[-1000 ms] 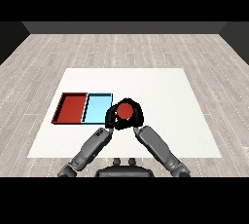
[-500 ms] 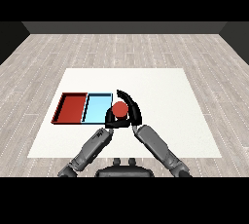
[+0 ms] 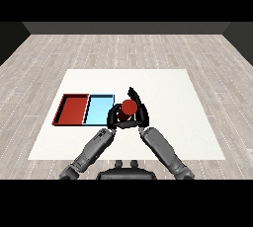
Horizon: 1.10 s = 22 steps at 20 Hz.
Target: Pick the red can and put it in the red box
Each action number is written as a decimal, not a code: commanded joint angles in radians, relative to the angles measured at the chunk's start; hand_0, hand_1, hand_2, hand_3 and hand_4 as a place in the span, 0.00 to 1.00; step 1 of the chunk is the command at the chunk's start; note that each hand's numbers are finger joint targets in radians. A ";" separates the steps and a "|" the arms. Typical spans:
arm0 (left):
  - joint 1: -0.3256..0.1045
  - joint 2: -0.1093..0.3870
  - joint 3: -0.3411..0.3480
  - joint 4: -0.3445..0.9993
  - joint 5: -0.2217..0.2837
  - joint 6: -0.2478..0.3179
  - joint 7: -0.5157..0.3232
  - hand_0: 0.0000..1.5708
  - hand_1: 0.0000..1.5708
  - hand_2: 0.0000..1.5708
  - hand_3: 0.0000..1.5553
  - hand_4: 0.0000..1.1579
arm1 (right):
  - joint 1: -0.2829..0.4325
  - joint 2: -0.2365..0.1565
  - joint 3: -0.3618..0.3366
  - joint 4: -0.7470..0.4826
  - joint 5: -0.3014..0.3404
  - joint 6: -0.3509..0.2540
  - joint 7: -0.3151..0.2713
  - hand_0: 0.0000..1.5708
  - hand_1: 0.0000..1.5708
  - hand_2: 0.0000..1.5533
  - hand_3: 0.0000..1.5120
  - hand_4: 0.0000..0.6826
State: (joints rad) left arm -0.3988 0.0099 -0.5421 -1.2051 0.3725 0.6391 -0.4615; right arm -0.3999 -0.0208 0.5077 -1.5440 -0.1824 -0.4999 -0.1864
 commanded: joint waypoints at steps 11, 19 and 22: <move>0.005 0.057 0.153 -0.080 -0.098 -0.058 0.091 1.00 1.00 1.00 0.95 0.97 | 0.230 -0.067 -0.135 -0.239 -0.058 0.154 -0.030 0.00 0.00 0.00 0.00 0.00; 0.043 0.233 0.291 -0.141 -0.101 -0.107 0.125 1.00 1.00 1.00 0.95 0.97 | 0.381 -0.187 -0.267 -0.385 -0.136 0.252 -0.031 0.00 0.00 0.00 0.00 0.00; -0.017 0.262 0.334 -0.097 -0.115 -0.096 0.191 1.00 1.00 1.00 0.96 0.97 | 0.423 -0.218 -0.353 -0.359 -0.196 0.282 -0.016 0.00 0.00 0.00 0.00 0.00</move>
State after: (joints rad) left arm -0.3697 0.2043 -0.2701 -1.3264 0.2663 0.5600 -0.3225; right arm -0.0167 -0.2031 0.2399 -1.8960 -0.3242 -0.2508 -0.2101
